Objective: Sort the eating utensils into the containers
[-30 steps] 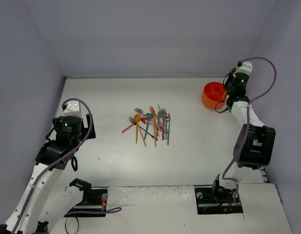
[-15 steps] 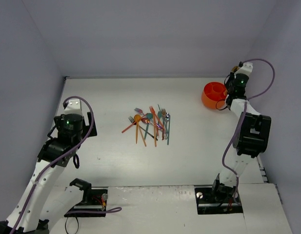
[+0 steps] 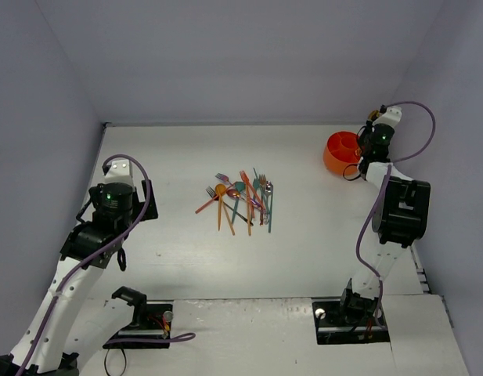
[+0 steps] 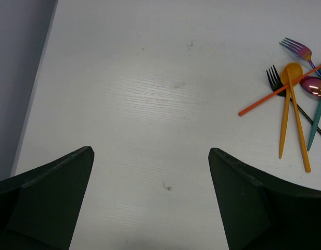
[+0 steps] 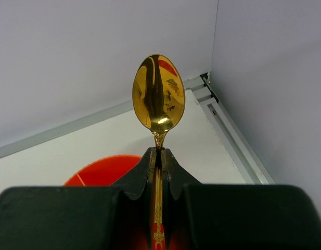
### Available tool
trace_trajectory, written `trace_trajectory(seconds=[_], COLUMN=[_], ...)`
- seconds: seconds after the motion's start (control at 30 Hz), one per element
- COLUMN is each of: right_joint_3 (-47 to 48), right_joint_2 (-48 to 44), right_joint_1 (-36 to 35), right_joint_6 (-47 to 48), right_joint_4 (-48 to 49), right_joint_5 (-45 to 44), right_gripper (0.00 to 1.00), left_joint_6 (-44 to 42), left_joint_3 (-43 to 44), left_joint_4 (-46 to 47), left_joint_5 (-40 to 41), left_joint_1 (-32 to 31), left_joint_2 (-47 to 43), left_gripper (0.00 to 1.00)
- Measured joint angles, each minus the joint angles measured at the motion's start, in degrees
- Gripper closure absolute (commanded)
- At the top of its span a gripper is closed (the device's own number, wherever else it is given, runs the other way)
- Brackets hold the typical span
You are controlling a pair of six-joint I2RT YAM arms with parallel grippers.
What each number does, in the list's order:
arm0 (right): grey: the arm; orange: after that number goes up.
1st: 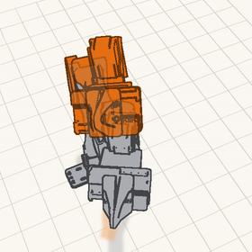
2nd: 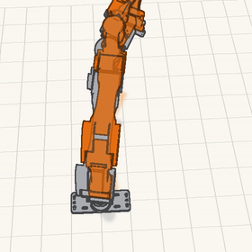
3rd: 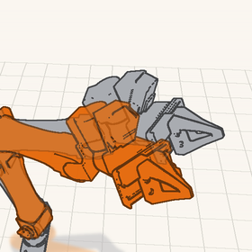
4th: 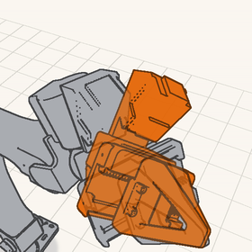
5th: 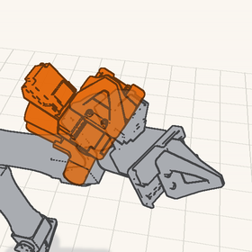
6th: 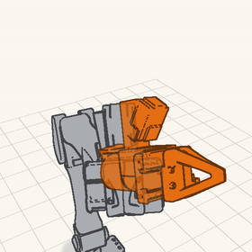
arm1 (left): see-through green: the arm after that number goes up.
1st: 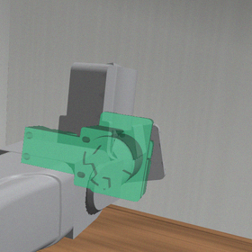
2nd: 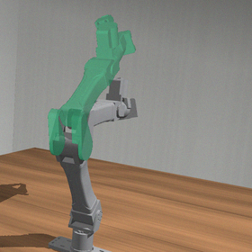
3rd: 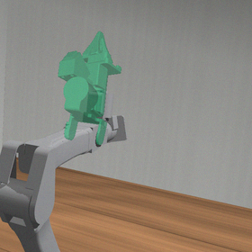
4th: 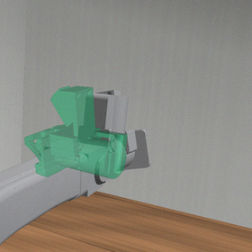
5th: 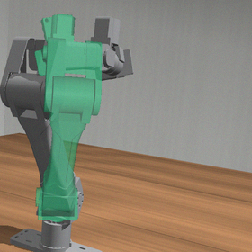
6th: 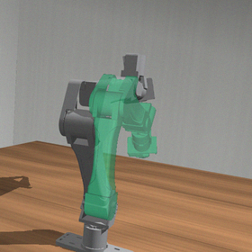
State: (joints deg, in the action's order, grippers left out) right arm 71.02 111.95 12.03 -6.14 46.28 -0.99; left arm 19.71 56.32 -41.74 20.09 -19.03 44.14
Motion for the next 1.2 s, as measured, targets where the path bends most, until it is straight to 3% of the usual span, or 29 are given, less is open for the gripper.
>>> trace_trajectory(seconds=[0.17, 0.43, 0.83, 0.93, 1.2], right_joint_3=[-2.5, -5.4, -7.4, -8.0, -7.9], right_joint_2=[0.3, 0.3, 0.3, -0.2, -14.3], right_joint_1=[0.0, 0.0, 0.7, 0.7, 0.0], right_joint_6=[-0.3, -0.7, -1.3, -1.3, -1.7], right_joint_4=[1.0, 1.5, 2.7, 1.9, -10.9], right_joint_5=[0.0, 0.0, 0.1, 0.9, 2.0], right_gripper=[1.00, 0.84, 0.76, 0.70, 0.53], left_joint_6=[0.3, 0.6, 1.2, 1.7, 3.4], left_joint_3=[-0.7, -0.8, -0.8, -0.8, -0.8], left_joint_4=[0.0, 0.0, -0.3, -0.5, -0.9], left_joint_5=[-1.2, -2.3, -2.8, -3.0, -3.3], left_joint_1=[0.0, 0.0, 0.0, 0.0, 0.0], left_joint_2=[-0.1, -1.4, -3.5, -4.2, -4.6], left_gripper=[0.09, 0.09, 0.09, 0.09, 0.09])
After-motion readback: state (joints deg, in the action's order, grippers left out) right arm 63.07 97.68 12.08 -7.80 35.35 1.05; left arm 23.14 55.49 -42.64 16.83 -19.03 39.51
